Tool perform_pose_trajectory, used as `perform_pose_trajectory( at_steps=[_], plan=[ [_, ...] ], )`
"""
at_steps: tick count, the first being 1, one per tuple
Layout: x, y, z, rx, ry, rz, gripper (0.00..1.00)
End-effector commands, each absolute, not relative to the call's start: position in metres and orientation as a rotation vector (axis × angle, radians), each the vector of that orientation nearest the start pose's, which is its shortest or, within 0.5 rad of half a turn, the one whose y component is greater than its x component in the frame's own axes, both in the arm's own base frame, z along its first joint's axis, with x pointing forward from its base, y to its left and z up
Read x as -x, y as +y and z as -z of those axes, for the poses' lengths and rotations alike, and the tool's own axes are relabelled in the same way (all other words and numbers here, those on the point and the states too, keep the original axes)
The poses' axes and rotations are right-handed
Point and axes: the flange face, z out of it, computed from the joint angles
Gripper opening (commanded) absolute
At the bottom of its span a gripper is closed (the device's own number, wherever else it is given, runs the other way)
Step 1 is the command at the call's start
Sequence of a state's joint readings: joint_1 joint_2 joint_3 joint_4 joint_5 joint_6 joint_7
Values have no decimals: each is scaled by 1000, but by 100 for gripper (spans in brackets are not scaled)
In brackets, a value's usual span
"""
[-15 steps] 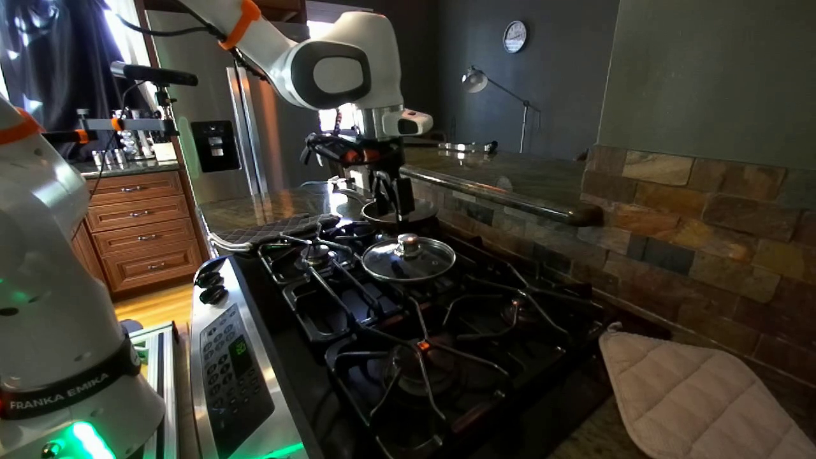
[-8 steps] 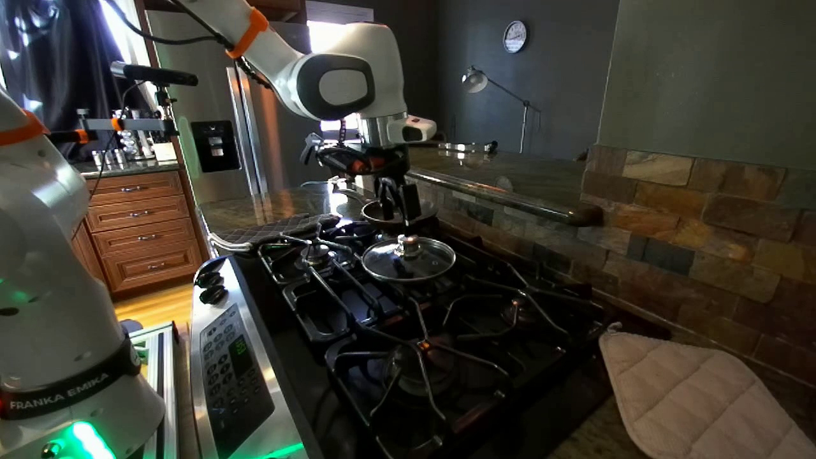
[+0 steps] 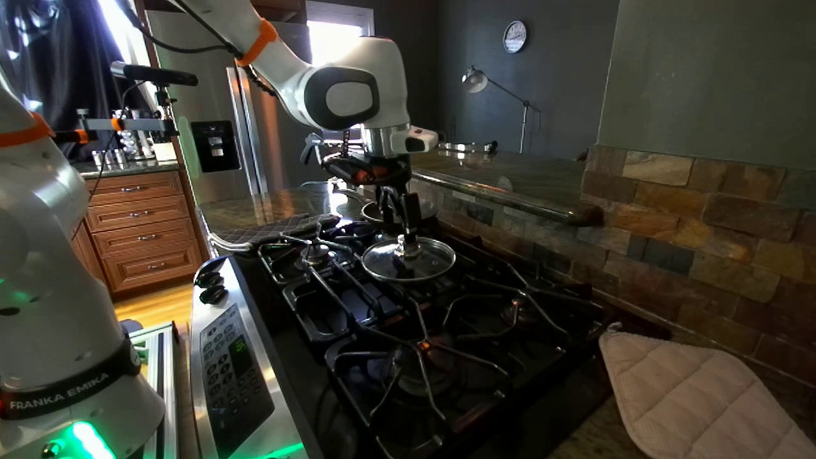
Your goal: Put the lid on the pan
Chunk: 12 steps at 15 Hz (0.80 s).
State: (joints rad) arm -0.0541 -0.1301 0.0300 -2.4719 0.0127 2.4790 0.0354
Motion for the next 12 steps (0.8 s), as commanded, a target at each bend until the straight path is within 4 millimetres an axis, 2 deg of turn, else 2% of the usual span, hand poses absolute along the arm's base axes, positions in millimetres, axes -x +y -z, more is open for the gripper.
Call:
perform_pose_trajectory(
  at_steps=[1,7,8,9,10,12],
  plan=[
    [-487,-8,-348,3130,72,225,100],
    [-496,-8,-343,3138,62,215,99],
    [-497,-8,-342,3138,61,210,90],
    [-497,-9,-342,3139,60,208,74],
    [-498,-9,-341,3140,58,207,70],
    [-499,-10,-340,3141,57,205,53]
  ],
)
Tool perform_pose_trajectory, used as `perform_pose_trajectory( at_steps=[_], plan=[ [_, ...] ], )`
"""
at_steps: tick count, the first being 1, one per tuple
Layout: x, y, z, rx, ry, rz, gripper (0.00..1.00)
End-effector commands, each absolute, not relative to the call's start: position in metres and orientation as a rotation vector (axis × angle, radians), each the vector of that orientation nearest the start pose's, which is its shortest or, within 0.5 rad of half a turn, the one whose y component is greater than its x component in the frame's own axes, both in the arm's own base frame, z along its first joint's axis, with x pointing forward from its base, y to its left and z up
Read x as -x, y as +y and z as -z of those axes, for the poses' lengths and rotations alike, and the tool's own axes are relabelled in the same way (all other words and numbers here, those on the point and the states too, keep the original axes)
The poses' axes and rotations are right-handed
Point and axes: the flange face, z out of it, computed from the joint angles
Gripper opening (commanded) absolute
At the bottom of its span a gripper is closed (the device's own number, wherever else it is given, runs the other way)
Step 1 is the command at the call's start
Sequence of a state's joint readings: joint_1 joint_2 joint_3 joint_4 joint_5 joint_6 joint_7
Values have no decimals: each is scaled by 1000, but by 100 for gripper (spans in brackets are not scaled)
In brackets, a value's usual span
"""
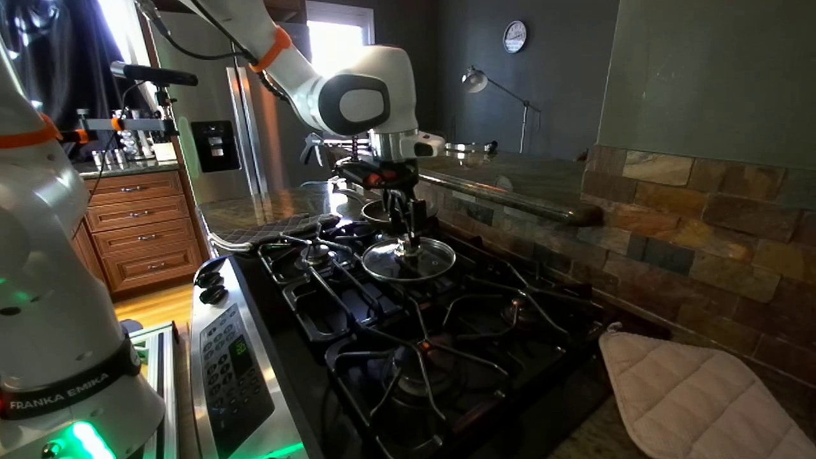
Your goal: Put the lid on the pan
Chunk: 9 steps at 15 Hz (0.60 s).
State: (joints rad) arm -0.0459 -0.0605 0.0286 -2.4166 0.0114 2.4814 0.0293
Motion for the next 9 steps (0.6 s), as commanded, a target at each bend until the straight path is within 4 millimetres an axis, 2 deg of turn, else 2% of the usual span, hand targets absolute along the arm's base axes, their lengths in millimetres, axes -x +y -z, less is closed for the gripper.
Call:
perform_pose_trajectory(
  at_steps=[1,4,9],
  plan=[
    [-499,-10,-340,3143,57,206,45],
    [-500,-12,-340,3146,54,205,23],
    [-499,-12,-341,3146,50,209,23]
  ],
)
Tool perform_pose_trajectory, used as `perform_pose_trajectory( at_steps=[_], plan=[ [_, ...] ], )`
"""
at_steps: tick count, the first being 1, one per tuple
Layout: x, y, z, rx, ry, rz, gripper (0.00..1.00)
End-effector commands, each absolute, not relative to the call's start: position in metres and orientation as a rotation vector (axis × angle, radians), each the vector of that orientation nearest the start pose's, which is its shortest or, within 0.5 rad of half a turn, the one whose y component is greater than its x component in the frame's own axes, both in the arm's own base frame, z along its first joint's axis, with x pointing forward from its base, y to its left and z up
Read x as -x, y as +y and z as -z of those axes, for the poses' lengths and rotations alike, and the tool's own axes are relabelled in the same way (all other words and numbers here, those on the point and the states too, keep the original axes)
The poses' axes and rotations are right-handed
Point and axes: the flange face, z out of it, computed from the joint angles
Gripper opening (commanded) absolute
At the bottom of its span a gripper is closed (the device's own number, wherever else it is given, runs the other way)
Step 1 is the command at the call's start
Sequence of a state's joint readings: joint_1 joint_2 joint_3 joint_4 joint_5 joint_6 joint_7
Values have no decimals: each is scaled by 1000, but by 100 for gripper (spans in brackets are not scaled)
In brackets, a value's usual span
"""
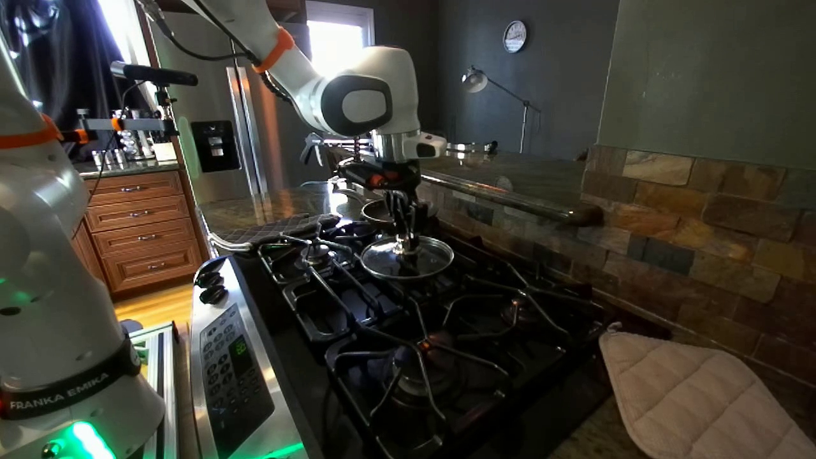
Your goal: Put the lid on the pan
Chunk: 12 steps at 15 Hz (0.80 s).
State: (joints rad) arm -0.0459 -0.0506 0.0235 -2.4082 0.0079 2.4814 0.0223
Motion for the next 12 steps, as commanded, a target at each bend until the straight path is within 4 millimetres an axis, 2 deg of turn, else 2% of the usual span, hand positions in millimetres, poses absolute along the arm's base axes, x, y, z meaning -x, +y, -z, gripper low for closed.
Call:
perform_pose_trajectory(
  at_steps=[1,12],
  plan=[
    [-498,-12,-343,3146,49,212,23],
    [-489,-8,-389,3159,-18,316,23]
  ],
)
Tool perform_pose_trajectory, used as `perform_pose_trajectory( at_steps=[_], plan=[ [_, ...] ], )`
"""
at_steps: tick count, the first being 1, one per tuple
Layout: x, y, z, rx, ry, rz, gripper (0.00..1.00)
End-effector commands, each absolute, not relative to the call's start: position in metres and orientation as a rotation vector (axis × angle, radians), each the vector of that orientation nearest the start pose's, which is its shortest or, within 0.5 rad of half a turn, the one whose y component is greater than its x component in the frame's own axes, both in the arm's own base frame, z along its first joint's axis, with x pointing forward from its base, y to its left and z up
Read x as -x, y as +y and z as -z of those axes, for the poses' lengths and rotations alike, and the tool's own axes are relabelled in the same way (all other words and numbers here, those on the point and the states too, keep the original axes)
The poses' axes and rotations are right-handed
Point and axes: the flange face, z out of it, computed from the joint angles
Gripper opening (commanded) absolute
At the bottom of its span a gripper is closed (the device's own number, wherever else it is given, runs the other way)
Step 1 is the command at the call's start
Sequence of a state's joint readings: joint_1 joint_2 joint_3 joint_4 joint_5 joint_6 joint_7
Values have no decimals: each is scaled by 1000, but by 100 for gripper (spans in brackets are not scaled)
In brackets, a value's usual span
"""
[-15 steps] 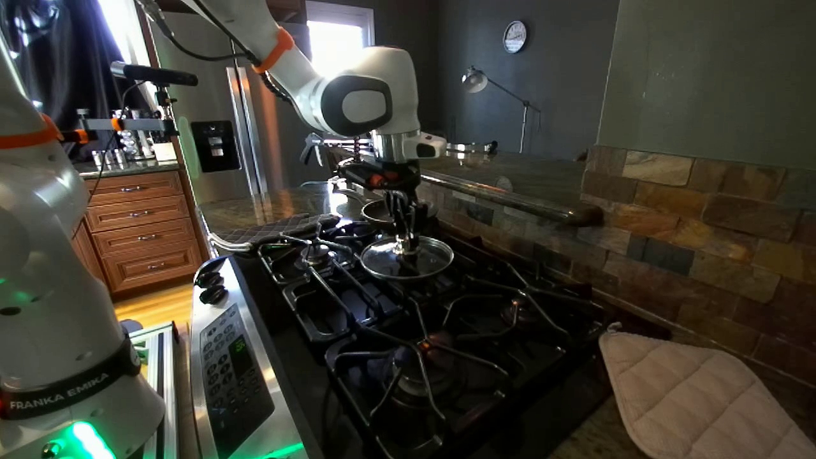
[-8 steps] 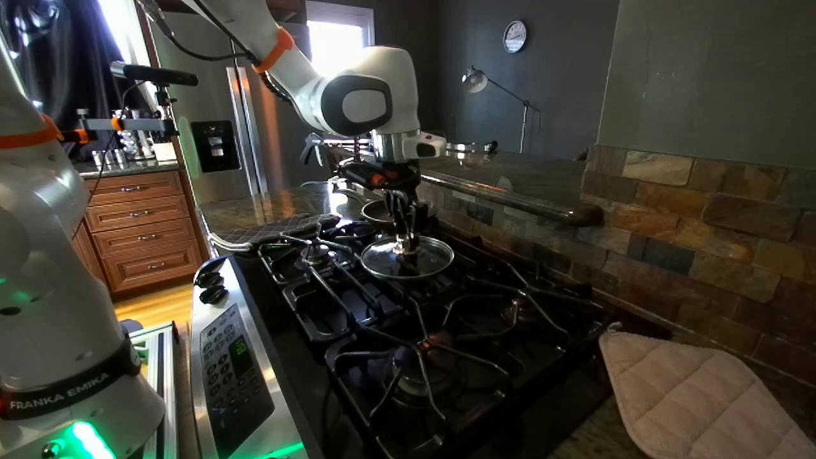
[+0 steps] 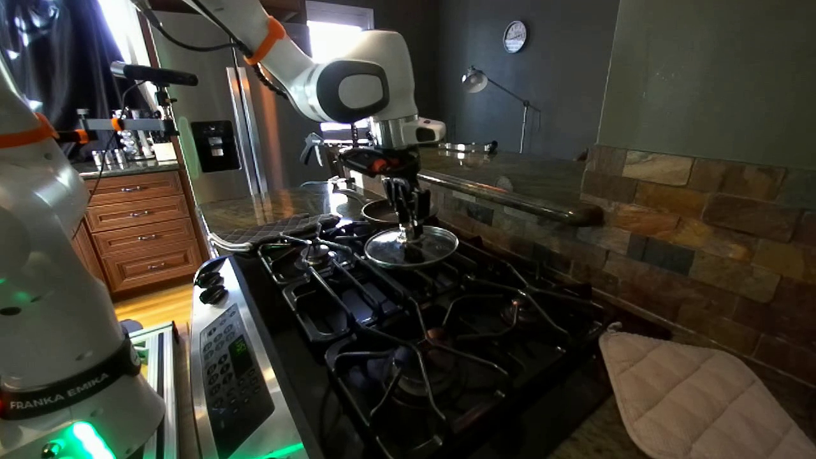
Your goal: Put the lid on the pan
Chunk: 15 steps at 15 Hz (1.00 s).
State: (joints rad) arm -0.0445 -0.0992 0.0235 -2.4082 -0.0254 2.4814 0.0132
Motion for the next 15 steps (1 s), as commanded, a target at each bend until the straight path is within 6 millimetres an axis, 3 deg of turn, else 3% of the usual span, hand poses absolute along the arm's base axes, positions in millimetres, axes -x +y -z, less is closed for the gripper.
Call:
perform_pose_trajectory(
  at_steps=[1,7,15],
  plan=[
    [-489,-6,-395,3158,-26,331,23],
    [-498,11,-425,3151,-99,419,23],
    [-529,77,-445,3111,-288,497,23]
  ],
)
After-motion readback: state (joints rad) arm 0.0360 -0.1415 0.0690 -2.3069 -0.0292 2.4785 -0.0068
